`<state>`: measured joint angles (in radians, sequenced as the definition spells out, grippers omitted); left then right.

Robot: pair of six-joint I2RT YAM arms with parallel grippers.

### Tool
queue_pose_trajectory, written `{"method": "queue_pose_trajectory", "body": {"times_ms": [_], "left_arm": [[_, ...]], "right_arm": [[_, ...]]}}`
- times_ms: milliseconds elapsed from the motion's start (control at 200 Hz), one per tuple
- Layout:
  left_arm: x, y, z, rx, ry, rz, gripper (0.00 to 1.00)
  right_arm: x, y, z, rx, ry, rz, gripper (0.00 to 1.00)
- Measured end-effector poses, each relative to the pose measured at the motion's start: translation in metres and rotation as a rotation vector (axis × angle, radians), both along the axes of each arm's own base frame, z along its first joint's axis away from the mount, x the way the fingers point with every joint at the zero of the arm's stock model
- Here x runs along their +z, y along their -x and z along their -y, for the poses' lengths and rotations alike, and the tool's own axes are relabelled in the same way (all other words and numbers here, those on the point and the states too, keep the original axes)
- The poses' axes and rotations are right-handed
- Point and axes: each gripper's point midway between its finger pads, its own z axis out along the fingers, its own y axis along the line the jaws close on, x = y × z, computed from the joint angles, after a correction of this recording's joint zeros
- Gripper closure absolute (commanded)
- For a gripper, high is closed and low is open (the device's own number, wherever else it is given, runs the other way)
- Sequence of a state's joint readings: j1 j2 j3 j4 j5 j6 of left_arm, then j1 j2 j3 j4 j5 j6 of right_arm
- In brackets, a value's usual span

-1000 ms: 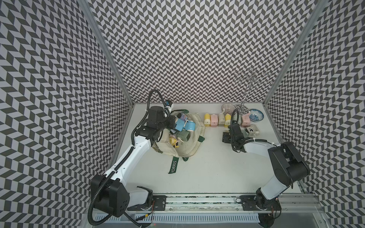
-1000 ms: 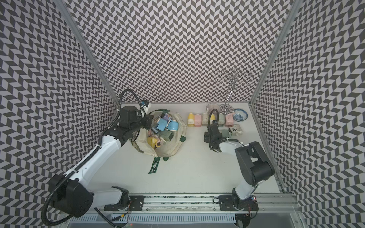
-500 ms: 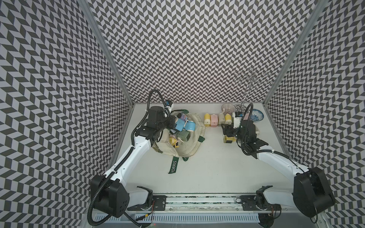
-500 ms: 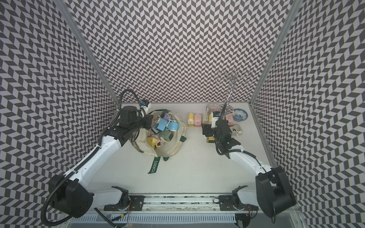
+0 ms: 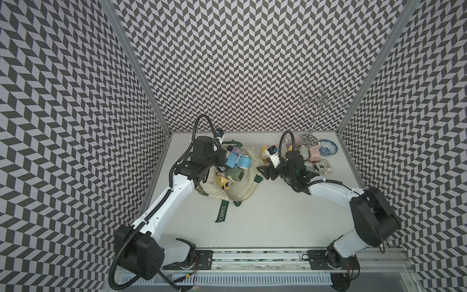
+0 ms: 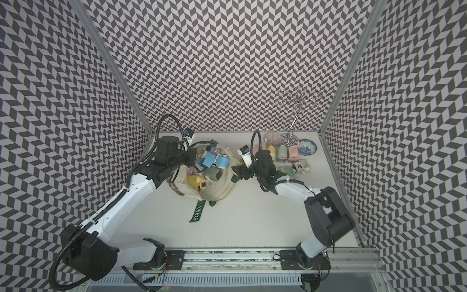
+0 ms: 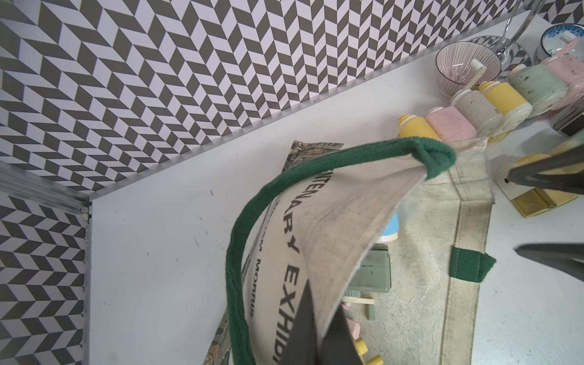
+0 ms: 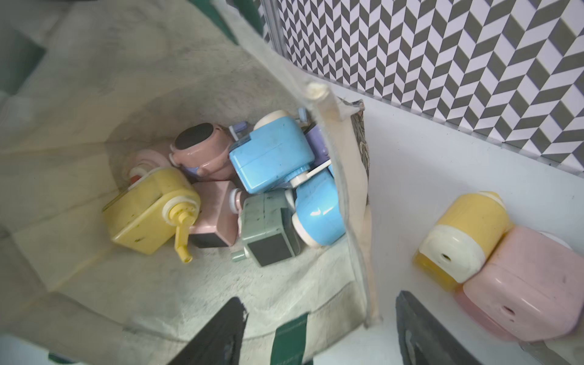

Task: Take out the pencil sharpeners from the tote bags
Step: Adjust the canvas bag at the center of the board.

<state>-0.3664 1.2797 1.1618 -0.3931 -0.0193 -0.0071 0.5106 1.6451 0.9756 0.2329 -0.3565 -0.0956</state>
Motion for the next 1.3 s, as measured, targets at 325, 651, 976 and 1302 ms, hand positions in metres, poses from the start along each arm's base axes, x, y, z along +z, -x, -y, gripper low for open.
{"method": "queue_pose_trajectory", "body": {"times_ms": [325, 651, 976, 1302], "left_arm": [[0.002, 0.006, 0.002, -0.057, -0.048, 0.015, 1.0], [0.008, -0.011, 0.008, -0.164, -0.095, 0.051, 1.0], [0.0, -0.022, 0.016, -0.253, -0.034, 0.093, 1.0], [0.004, -0.016, 0.012, -0.227, 0.017, 0.121, 1.0]], "right_arm": [[-0.014, -0.037, -0.029, 0.013, 0.011, -0.041, 1.0], [-0.021, 0.049, -0.027, 0.066, -0.095, -0.116, 1.0], [-0.006, 0.091, -0.028, 0.103, -0.131, -0.114, 0.57], [0.04, 0.103, -0.012, 0.057, -0.176, -0.061, 0.32]]}}
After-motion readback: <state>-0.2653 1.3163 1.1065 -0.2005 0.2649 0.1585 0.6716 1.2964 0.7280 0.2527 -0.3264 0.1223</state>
